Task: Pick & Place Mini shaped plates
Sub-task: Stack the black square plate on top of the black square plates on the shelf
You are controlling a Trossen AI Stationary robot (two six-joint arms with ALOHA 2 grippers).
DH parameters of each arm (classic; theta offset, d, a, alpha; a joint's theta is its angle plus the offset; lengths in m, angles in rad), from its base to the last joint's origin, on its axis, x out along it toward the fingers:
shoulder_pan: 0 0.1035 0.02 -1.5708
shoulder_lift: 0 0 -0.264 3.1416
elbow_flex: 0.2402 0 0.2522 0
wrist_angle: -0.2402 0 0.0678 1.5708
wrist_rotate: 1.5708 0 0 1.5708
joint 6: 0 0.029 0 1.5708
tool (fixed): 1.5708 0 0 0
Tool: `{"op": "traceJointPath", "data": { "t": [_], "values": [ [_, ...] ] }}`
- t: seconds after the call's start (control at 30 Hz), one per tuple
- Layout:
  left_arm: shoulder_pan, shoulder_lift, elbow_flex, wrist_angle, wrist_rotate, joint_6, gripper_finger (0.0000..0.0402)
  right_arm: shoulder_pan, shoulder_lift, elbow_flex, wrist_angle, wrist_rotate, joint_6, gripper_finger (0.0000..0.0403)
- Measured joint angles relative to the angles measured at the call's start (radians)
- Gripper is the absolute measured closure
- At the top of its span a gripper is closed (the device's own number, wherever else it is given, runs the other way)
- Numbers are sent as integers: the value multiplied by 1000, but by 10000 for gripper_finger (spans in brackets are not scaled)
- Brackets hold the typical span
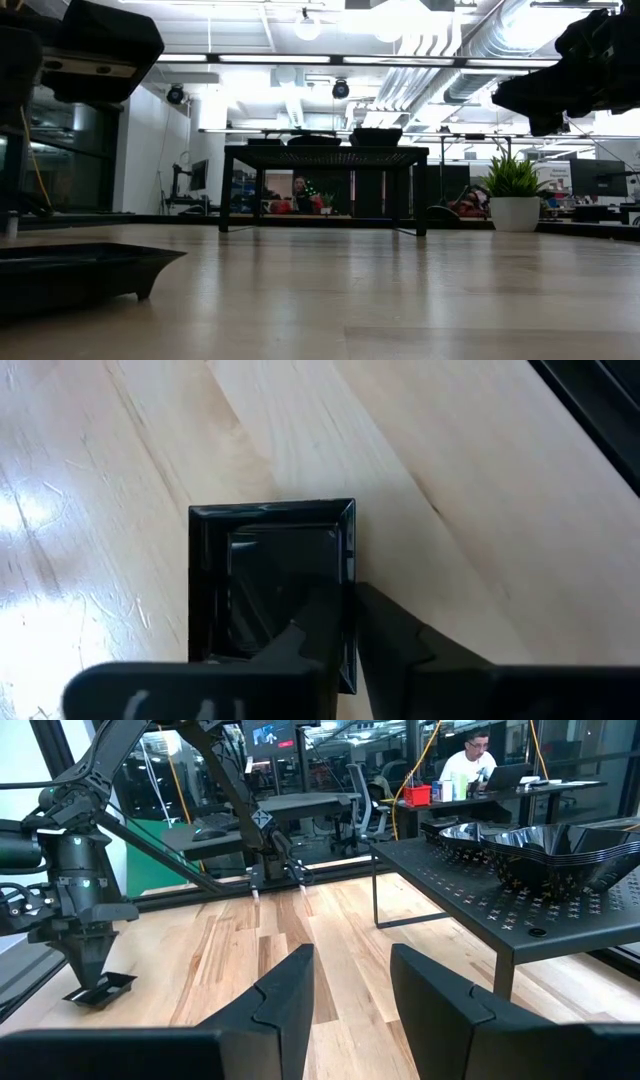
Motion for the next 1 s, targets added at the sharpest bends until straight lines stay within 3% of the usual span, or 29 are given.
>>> {"op": "traceJointPath", "data": {
  "t": [0.3,1.0],
  "values": [
    [0,0,0,3,-19,0,398,0,0,0,0,0,0,273],
    [0,-2,1,11,-72,0,401,0,0,0,0,0,0,273]
  ]
}}
